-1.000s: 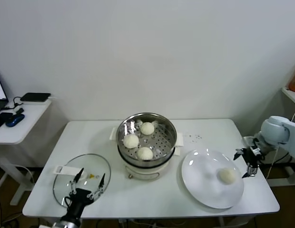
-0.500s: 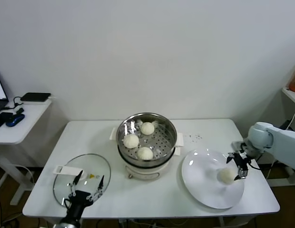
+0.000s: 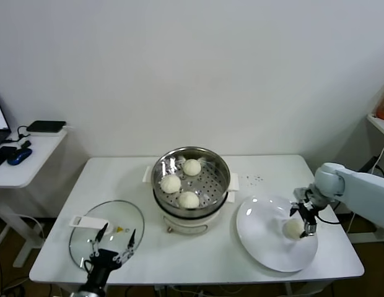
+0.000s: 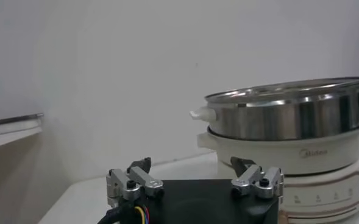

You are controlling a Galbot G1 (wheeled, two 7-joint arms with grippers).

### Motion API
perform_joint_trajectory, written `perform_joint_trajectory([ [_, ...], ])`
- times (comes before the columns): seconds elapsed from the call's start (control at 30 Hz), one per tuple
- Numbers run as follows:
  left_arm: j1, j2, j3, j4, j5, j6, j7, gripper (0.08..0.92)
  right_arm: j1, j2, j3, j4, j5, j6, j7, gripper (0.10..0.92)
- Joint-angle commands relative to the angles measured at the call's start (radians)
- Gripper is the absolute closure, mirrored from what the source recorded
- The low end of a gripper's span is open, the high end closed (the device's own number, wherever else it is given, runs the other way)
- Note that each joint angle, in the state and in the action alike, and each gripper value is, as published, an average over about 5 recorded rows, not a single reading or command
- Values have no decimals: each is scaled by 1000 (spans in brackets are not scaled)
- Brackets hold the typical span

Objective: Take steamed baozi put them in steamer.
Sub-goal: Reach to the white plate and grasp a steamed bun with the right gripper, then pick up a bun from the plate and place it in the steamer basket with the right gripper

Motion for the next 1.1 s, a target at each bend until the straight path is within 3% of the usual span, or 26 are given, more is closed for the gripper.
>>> perform_joint_trajectory([
  [0.03, -2, -6, 3, -2, 5, 2, 0, 177, -12, 11, 5, -10, -14, 0, -11, 203],
  [0.27, -6, -10, 5, 2, 8, 2, -1, 177, -11, 8, 6, -12, -16, -1, -16, 207],
  [0.6, -6, -11, 3, 2, 6, 2, -1, 177, -10, 13, 13, -15, -10, 0, -15, 382],
  [0.83, -7, -13, 2, 1, 6, 2, -2, 177, 69, -5, -21, 2, 50, -9, -11, 389],
  [1.1, -1, -18, 0, -11, 6, 3, -2, 177, 280, -16, -120, 29, 228, -40, -35, 389],
])
